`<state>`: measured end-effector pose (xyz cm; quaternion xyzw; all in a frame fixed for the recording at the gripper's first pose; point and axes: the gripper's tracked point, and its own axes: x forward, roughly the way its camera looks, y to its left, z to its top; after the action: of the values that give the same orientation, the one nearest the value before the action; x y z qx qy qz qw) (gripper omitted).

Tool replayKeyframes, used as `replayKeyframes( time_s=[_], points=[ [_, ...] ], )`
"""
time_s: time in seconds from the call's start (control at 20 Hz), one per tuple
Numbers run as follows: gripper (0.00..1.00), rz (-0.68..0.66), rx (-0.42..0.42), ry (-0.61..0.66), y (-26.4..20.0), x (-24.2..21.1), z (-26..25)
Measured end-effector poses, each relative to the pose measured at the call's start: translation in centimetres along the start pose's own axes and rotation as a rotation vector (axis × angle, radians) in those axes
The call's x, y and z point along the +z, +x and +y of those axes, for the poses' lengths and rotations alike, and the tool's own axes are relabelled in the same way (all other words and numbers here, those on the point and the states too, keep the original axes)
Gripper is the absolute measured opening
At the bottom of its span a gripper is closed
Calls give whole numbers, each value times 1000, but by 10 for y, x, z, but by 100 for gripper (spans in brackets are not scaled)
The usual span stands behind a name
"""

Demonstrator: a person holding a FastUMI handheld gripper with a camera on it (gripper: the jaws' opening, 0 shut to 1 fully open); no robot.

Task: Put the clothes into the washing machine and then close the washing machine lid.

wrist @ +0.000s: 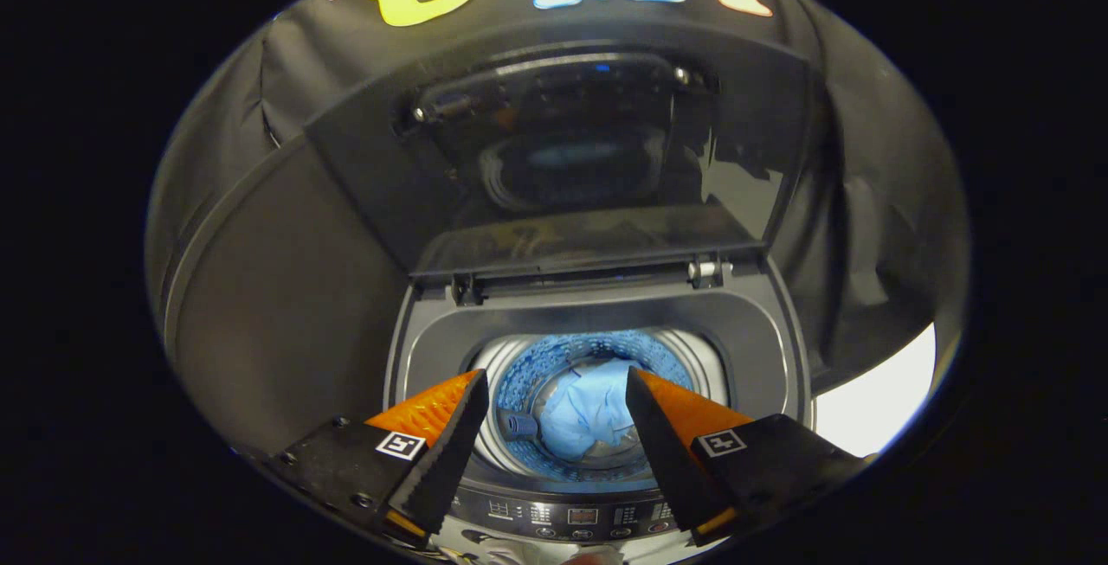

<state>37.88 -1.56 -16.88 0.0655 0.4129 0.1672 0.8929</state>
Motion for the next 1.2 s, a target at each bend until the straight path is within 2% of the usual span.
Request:
replayKeyframes(
  time_s=[0.55, 0.7, 0.95, 1.2],
  points=[
    [98, -249, 82, -49, -100, 138, 32],
    [98, -312, 95, -76, -114, 175, 44],
    [98, -334, 91, -56, -95, 214, 45],
    [98, -277, 39, -57, -52, 239, 41]
  ],
)
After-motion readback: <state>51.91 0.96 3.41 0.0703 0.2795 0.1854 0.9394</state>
